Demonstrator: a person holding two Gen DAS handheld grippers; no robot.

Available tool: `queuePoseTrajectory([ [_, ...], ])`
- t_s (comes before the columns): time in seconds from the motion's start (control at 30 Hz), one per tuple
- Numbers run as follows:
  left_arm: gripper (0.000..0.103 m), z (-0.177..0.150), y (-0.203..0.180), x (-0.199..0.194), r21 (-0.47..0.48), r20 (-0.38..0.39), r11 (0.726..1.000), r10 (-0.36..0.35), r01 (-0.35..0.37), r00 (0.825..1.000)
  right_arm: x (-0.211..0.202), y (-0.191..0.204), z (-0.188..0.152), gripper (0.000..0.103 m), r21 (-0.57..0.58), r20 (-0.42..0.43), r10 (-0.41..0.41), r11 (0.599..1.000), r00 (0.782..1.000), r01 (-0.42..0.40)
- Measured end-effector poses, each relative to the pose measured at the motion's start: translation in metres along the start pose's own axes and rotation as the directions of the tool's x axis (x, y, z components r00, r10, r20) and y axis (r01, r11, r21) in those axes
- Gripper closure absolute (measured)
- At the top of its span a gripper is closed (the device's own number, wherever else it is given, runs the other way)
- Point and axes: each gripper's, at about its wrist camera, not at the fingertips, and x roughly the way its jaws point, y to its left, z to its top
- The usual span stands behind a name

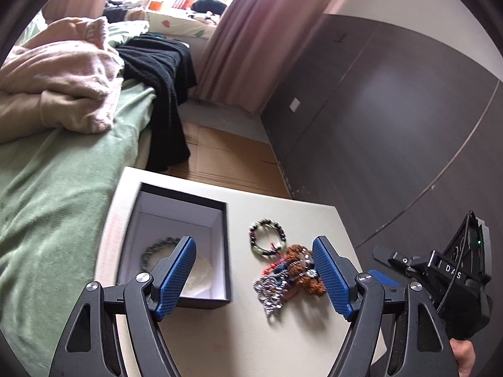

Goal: Organize jewelry
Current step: 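Close the left gripper on a silver chain bracelet while right grasps the brown rudraksha bracelet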

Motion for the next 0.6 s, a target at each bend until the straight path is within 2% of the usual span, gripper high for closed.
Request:
queuePoseTrajectory([
  [0.1,0.026,-0.005,-0.014,0.007,0.017,-0.019,1.0,-0.021,0.021,1.0,-0.003,-0.01,0.001,0.045,0.036,0.006,-0.012,0.999,1.0,0.011],
  [0.3,0.027,-0.02,-0.035,0.022,0.094,-0.061,0.995,-0.013,0.019,0.998,-0.007,-0.033,0.004,0.045,0.103,-0.013,-0.059,0.993,0.998,0.06],
  [0.4,0.03,-0.027,-0.043,0.033,0.154,-0.103,0.988,0.032,-0.016,0.994,-0.003,-0.047,0.006,0.045,0.148,-0.044,-0.063,0.987,0.997,0.069],
  [0.6,0.036,-0.04,-0.052,0.053,0.203,-0.168,0.979,0.052,-0.017,0.984,0.005,-0.065,0.008,0.045,0.224,-0.086,-0.047,0.972,0.995,0.065],
])
